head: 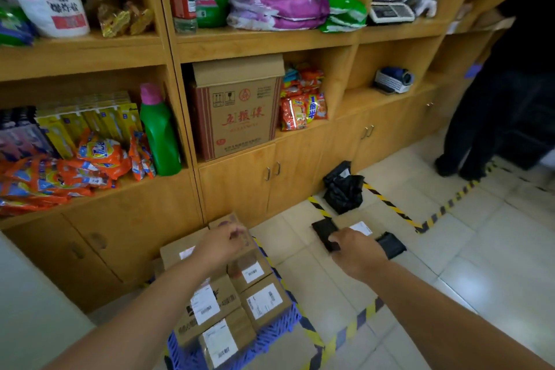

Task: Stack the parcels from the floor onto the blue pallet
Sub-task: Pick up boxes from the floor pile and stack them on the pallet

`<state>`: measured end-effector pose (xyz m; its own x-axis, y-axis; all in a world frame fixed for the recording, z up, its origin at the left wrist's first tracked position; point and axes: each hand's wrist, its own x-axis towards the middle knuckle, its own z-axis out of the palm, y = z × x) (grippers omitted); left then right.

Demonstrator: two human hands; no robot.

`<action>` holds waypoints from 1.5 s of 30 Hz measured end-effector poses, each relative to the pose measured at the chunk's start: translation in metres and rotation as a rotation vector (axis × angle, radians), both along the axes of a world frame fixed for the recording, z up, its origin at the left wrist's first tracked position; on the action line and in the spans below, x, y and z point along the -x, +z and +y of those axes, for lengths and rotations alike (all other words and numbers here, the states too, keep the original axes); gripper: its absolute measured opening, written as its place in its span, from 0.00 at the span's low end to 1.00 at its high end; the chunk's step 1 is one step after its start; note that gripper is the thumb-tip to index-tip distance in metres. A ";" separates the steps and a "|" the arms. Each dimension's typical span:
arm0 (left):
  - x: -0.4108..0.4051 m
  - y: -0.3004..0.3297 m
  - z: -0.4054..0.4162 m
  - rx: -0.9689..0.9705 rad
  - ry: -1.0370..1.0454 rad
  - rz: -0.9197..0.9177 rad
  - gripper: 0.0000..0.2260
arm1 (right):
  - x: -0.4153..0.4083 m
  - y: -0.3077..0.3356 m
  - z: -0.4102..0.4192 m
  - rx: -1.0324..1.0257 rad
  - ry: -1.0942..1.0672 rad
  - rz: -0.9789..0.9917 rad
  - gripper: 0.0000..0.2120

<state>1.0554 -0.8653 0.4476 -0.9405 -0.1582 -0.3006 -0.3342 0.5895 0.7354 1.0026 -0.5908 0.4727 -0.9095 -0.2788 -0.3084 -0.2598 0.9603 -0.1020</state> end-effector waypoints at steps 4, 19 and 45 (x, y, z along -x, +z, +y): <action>0.020 0.003 0.044 0.008 -0.065 -0.012 0.16 | 0.001 0.004 0.056 0.023 -0.089 0.011 0.16; 0.141 -0.007 0.327 -0.085 -0.157 -0.018 0.15 | 0.073 0.010 0.350 0.023 -0.274 0.032 0.18; 0.504 -0.059 0.440 -0.206 -0.016 -0.151 0.13 | 0.425 -0.043 0.471 0.037 -0.371 -0.129 0.19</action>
<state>0.5518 -0.4248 0.3882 -0.8842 -0.0647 -0.4625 -0.4416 0.4381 0.7830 0.5773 -0.1202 0.4295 -0.9050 0.0486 -0.4226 0.1217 0.9815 -0.1476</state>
